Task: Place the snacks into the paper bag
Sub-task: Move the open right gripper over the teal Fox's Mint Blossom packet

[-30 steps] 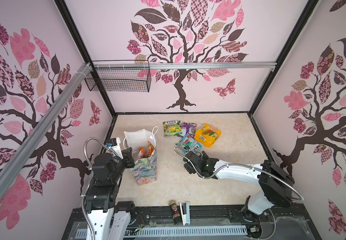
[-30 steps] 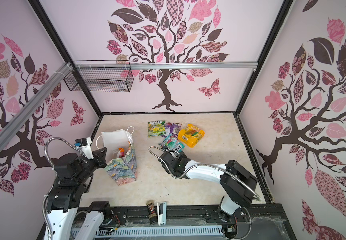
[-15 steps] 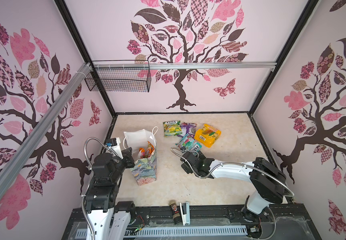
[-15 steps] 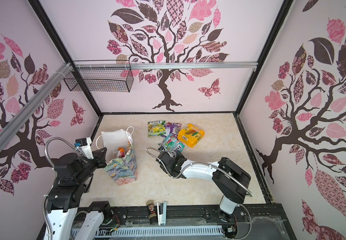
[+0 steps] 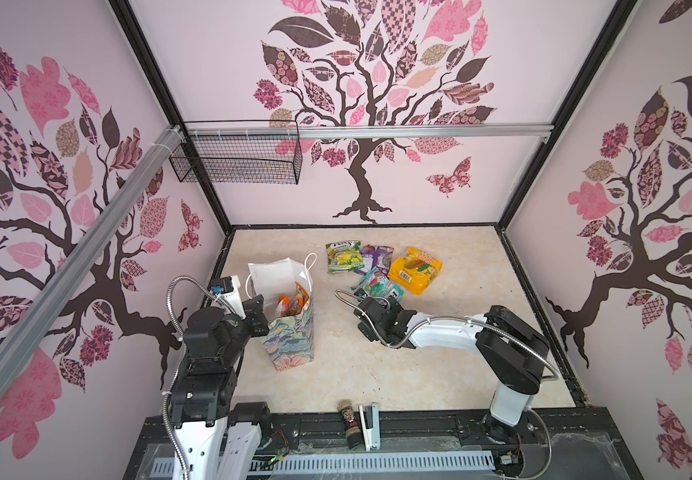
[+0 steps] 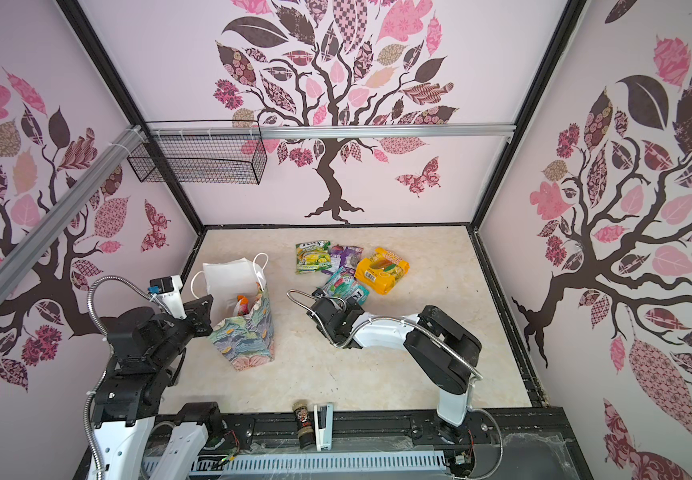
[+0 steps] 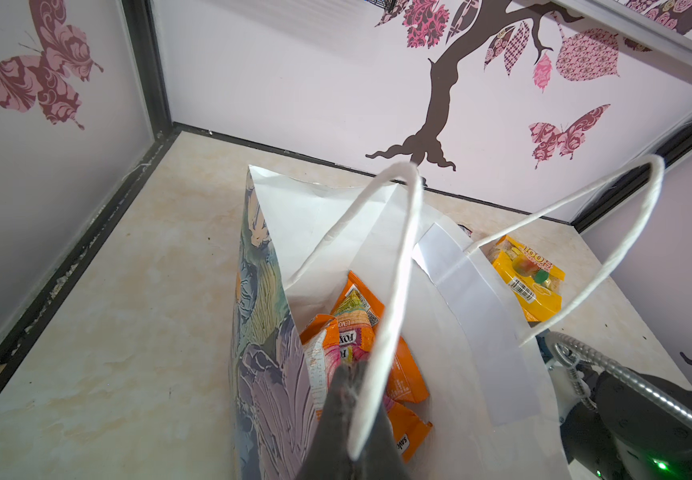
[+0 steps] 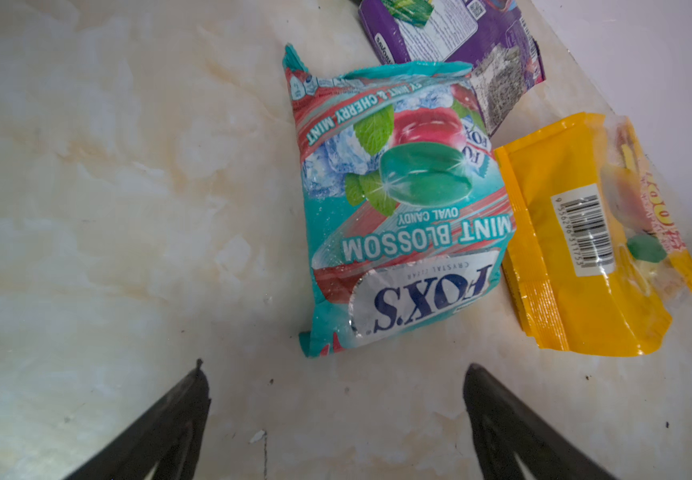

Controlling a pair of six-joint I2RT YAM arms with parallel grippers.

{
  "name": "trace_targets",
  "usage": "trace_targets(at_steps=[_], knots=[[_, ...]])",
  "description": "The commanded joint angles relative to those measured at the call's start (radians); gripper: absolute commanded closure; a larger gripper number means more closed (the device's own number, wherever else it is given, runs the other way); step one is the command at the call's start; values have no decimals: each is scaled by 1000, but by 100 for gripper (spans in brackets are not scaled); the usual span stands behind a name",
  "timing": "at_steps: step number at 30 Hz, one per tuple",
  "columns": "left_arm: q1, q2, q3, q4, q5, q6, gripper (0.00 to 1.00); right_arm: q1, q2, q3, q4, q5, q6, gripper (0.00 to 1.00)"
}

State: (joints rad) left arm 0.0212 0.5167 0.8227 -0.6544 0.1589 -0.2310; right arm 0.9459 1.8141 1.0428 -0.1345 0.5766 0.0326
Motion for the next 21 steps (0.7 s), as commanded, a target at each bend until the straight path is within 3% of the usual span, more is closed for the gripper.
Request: trace_targets(at_steps=[1,21], knots=[[5,-6,6,4,-8,13,100,-7,45,46,-8,47,-8,3],[3,2,9,4,-10,18,100,-9,151,116,-47,139,-19,4]])
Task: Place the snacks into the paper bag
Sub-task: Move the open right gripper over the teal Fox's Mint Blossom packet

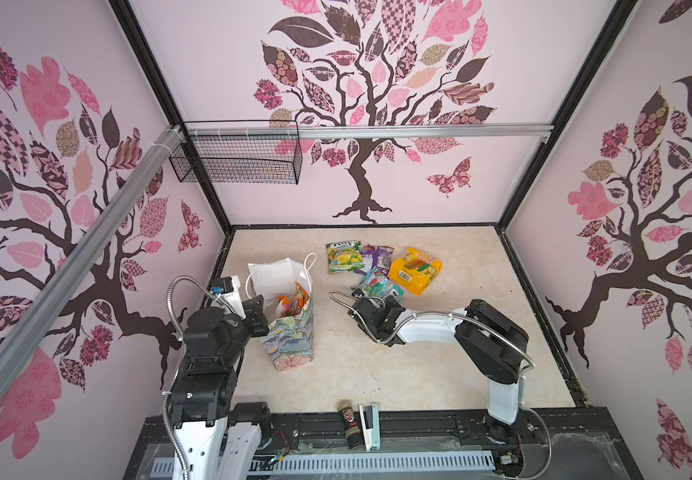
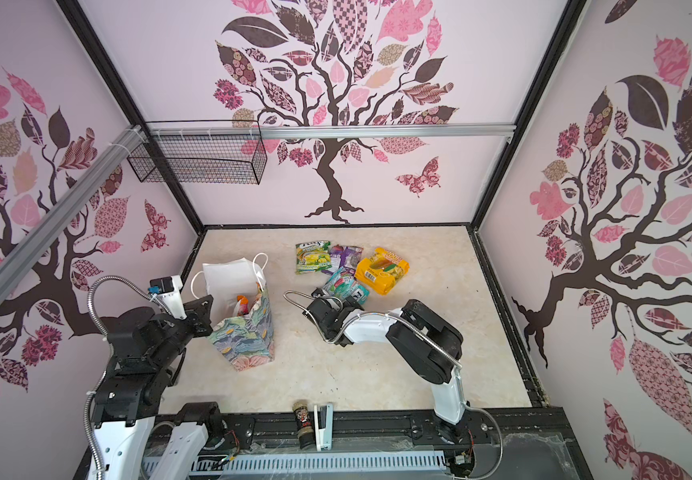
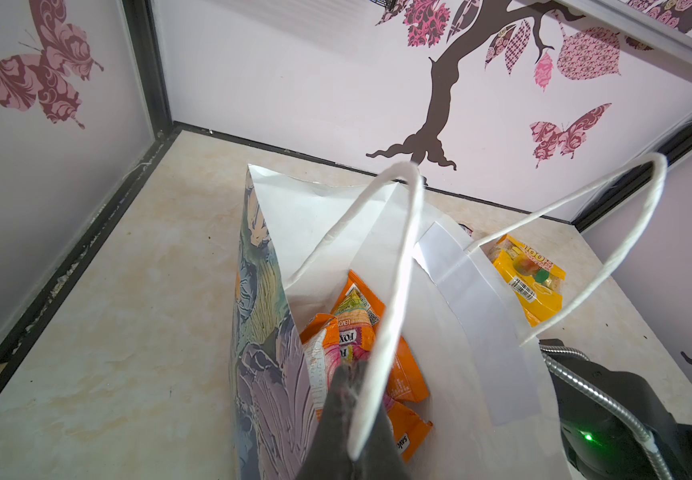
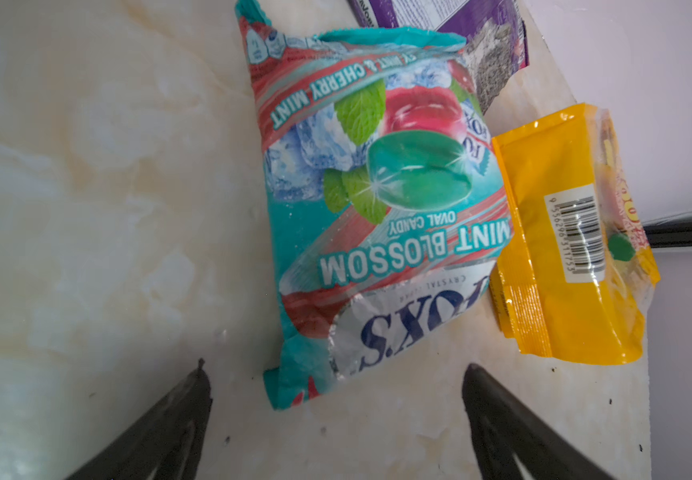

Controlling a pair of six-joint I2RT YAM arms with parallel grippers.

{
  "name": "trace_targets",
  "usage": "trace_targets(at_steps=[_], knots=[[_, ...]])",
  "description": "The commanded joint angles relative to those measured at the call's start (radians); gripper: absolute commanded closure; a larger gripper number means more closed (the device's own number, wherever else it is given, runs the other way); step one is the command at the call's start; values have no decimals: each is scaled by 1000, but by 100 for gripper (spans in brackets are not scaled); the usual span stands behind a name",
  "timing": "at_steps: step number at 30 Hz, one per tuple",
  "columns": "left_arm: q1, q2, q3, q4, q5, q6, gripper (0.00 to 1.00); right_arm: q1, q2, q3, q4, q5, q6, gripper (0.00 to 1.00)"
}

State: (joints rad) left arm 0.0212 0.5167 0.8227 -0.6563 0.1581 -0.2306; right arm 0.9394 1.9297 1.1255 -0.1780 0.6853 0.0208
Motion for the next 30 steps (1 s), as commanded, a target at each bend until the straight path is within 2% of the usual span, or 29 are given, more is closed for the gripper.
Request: trace_targets(at_steps=[1,20,30], knots=[[4,3,9,4,-9,17,100,-2,40,35,-2,36,-9,4],[5,-1,11,3,-9,24,100,-32,106,60,11,71,-25,4],[4,-7,9,1,-8,21,100,-35,98,55,8,56,-3,15]])
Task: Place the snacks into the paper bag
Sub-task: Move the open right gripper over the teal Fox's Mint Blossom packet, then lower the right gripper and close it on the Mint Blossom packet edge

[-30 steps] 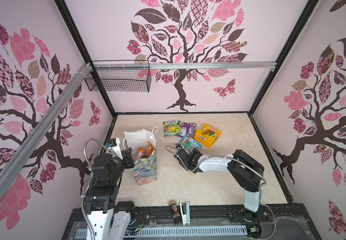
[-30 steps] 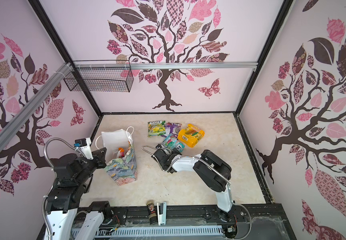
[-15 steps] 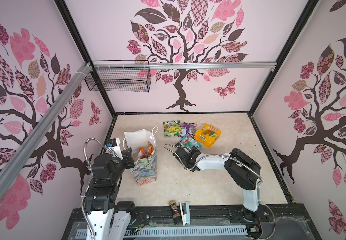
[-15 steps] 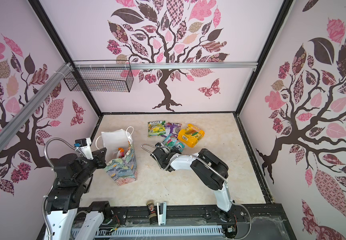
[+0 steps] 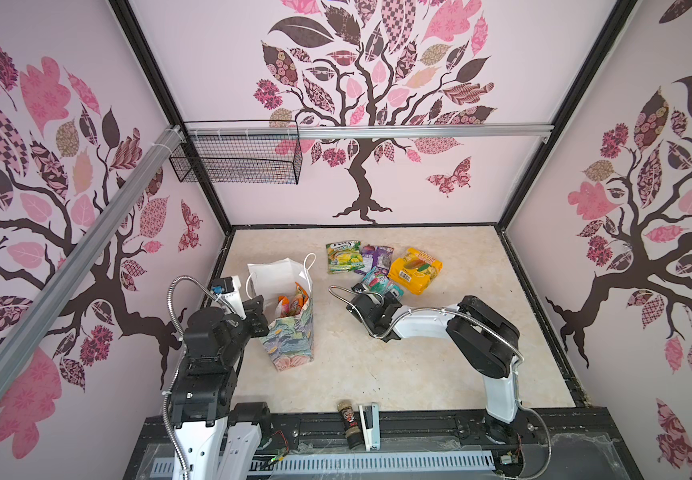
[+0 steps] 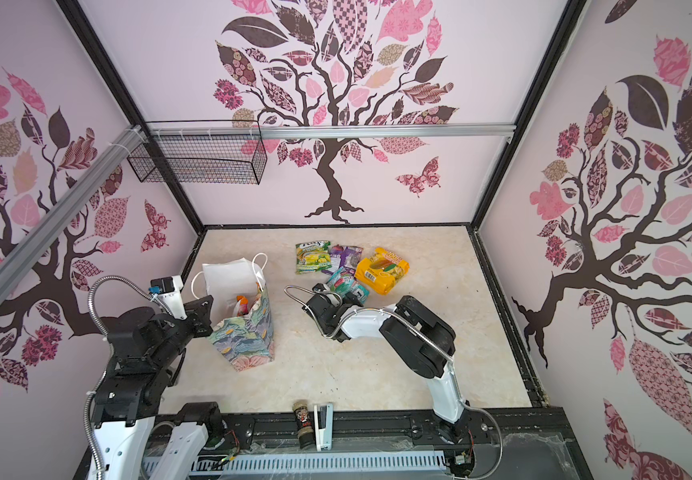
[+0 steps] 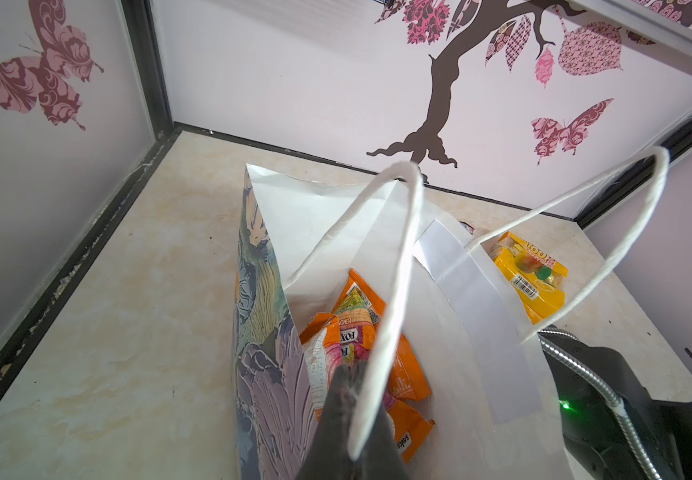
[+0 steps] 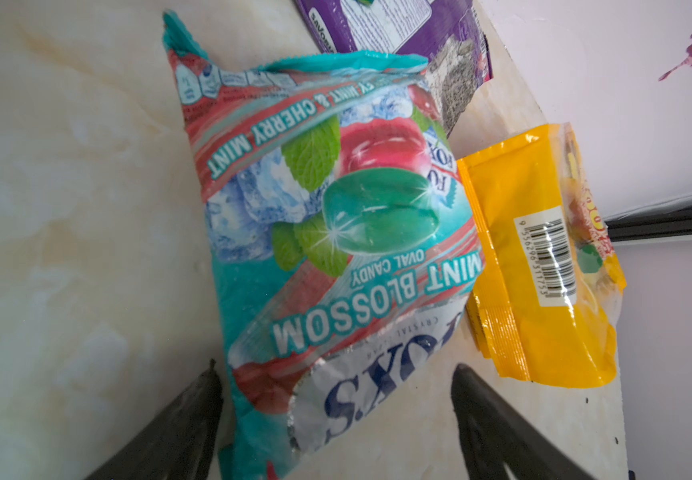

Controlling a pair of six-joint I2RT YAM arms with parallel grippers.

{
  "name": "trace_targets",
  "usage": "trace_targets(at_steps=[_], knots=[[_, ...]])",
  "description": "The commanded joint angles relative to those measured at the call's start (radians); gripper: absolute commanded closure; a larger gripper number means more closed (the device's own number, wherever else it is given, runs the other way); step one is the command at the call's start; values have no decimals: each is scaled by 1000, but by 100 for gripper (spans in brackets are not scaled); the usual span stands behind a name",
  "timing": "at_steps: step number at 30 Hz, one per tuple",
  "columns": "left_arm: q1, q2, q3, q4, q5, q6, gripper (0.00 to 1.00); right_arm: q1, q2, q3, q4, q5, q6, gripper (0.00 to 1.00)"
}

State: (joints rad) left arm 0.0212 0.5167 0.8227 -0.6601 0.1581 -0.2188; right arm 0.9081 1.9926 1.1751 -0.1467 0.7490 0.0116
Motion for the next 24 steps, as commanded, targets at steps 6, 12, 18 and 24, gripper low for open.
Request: trace_targets(at_steps=[6,12,18,24], knots=[[4,-9,8,4,-7,7,100,-5,38,18,-28,-26,10,30],[4,-9,7,7,-5,6,100,-6,16,20,-44,-36,26,48],[4,-11,5,6,-4,3,100,-9,-6,6,-48,-44,38,65],[5,-15,3,4,-8,-1,100,-16,-55,-8,-44,-84,56,82]])
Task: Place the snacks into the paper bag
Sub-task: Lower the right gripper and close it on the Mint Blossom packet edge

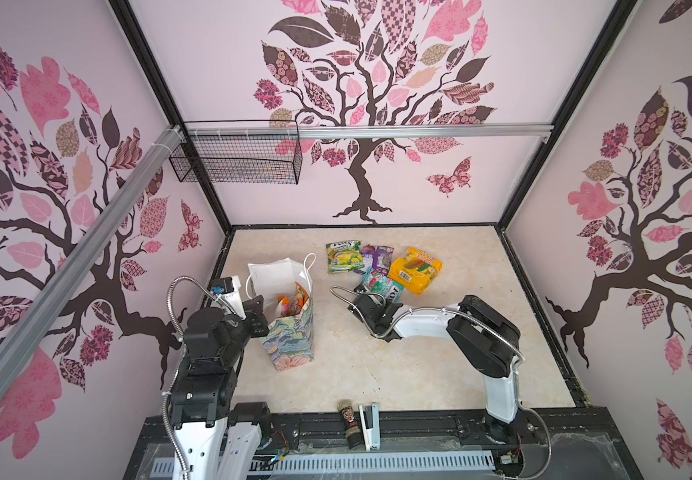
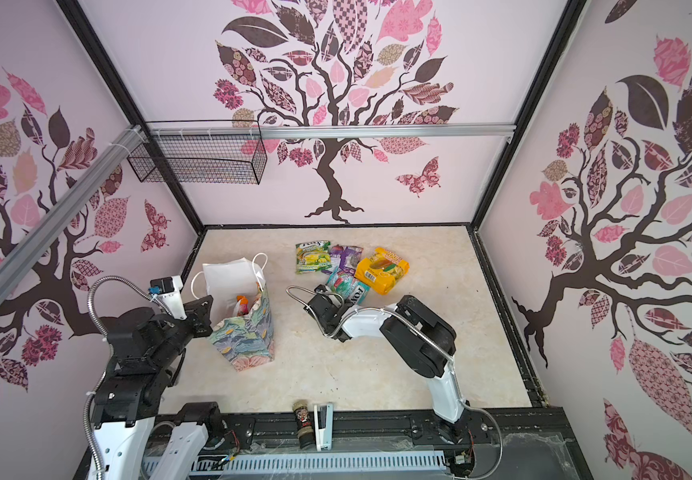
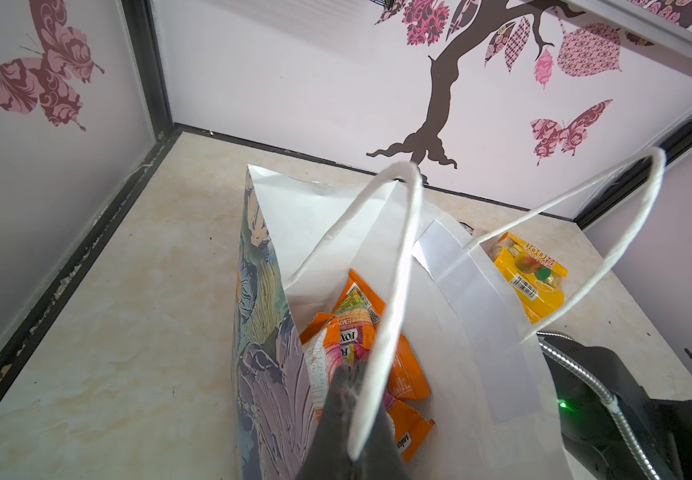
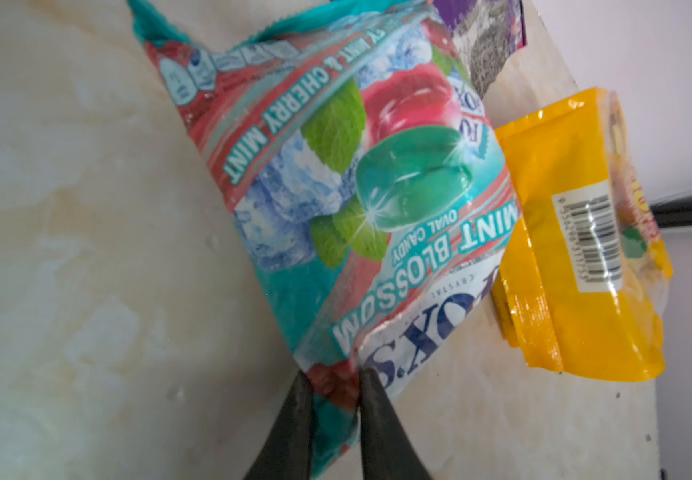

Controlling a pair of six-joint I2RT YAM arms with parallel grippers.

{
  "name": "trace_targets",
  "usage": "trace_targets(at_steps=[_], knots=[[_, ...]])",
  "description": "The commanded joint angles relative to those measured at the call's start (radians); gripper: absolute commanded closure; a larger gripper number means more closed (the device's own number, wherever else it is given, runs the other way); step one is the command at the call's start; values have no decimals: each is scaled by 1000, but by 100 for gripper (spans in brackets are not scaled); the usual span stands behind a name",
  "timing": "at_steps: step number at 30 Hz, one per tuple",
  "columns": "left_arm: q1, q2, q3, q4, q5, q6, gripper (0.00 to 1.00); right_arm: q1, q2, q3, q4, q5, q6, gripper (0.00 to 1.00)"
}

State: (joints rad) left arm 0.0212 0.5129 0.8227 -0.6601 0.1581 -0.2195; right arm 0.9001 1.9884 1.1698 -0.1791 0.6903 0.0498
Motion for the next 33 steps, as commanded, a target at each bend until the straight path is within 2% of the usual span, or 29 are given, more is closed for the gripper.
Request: trace_targets(at_steps=[1,9,17,33], knots=[[5,-13,3,5,-7,0,100,-8,-63,-7,-10,-32,19,85],[4,-20,1,9,-3,-2,100,-17,-182,-45,-22,-101,54,100],[5,-23,-1,8,-5,-2,100,-24,-286,-67,-43,-209,85,100],[3,-22,1,11,-5,1,100,-25,-517,-141,-13,-196,24,100]])
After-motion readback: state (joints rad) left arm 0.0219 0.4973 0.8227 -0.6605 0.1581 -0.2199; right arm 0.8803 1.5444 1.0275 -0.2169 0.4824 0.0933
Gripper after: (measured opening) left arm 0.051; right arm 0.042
